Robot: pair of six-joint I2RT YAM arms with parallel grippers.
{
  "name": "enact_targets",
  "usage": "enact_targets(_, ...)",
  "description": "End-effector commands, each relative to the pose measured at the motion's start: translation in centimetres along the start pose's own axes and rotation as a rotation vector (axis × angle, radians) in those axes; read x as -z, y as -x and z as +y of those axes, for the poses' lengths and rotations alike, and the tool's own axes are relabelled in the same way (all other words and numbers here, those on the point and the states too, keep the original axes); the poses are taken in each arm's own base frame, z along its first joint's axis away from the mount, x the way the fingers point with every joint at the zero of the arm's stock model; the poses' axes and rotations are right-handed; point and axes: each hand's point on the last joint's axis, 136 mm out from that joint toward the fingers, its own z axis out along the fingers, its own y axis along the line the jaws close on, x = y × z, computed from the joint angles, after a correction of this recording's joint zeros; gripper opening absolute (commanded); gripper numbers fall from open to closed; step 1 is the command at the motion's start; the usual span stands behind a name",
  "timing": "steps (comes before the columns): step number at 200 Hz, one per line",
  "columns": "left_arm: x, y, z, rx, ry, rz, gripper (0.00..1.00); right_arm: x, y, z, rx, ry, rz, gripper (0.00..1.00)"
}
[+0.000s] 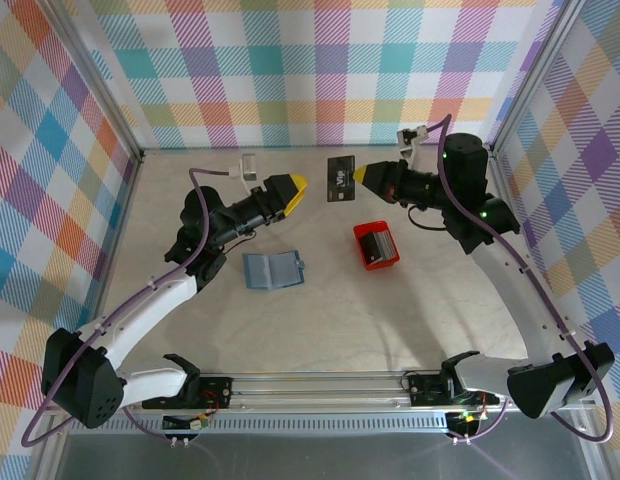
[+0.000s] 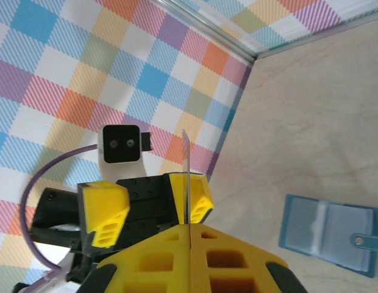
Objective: Put the credit cards into the card holder
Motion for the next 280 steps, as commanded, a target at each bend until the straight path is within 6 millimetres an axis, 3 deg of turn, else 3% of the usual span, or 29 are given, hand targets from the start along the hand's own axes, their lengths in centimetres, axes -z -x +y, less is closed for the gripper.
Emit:
enact_targets(1, -0.8, -0.1, -2.7, -0.025, -0.096, 0.013, 0.6, 0.4, 0.5, 3.0, 0.007, 0.125, -0.006, 0.0)
enact_targets(47, -1.8, -1.2, -4.0, -0.035, -0.127, 0.048, 0.45, 0.2, 0.0, 2.9, -0.02, 0.153, 0.015, 0.0)
enact_targets(126, -2.1, -1.7, -4.7, -0.038, -0.134, 0.055, 0.37, -0.6, -0.8, 2.8, -0.045, 0.18, 0.048, 0.0)
enact_targets(151, -2.1, -1.9, -4.8, -0.041, -0.134, 0.052, 0.23, -0.8, -1.0, 2.6, -0.053, 0.186, 0.065, 0.0)
enact_targets(169, -2.0, -1.8, -4.5, -0.041, -0.126, 0.044, 0.09, -0.8, -1.1, 2.3, -0.052, 0.174, 0.065, 0.27)
enact_targets(180, -2.0, -1.8, -4.3, -0.042, -0.118, 0.042, 0.0, -0.7, -1.2, 2.1, -0.041, 0.157, 0.059, 0.32)
enact_targets(240, -1.8, -2.2, -4.0, -0.07, -0.101, 0.055, 0.0, -0.3, -2.7, 1.5, -0.015, 0.156, 0.118, 0.36)
enact_targets(280, -1.7, -2.4, -3.6, -0.072, -0.096, 0.061, 0.0, -0.9, -3.7, 1.4, -0.033, 0.212, 0.186, 0.2)
